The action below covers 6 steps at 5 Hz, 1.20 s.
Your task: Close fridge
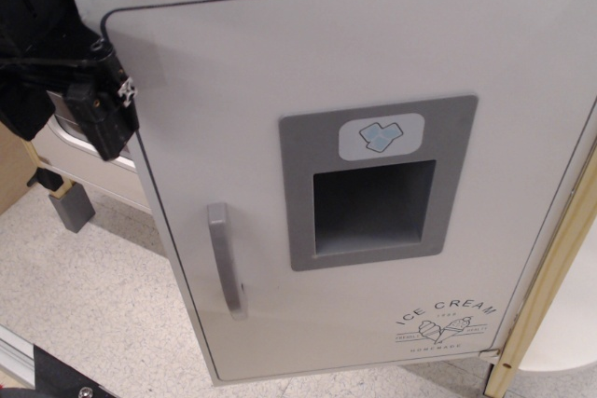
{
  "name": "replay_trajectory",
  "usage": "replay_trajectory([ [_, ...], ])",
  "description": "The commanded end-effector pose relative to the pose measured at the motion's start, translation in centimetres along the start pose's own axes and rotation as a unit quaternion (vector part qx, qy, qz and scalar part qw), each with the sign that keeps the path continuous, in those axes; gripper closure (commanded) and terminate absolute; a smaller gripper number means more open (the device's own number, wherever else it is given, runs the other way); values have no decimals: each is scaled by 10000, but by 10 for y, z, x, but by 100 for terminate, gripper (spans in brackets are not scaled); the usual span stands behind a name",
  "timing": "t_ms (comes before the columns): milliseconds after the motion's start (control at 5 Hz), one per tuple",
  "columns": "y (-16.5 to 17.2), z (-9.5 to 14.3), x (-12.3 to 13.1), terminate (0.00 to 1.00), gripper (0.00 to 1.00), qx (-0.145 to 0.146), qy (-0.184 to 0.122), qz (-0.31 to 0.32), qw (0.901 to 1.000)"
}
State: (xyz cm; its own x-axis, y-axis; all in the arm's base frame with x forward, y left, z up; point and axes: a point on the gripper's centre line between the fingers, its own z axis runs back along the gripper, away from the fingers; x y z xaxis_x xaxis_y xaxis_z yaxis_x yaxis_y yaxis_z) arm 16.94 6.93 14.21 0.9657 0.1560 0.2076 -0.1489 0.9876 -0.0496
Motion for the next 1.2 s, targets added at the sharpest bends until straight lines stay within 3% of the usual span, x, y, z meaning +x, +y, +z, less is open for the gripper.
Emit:
replay_trajectory([
  [0,7,3,32,0,0,206,-395,605,9972],
  [600,14,-6,75,0,0,152,-481,998,9937],
  [1000,12,-8,93,0,0,151,-1006,1329,9859],
])
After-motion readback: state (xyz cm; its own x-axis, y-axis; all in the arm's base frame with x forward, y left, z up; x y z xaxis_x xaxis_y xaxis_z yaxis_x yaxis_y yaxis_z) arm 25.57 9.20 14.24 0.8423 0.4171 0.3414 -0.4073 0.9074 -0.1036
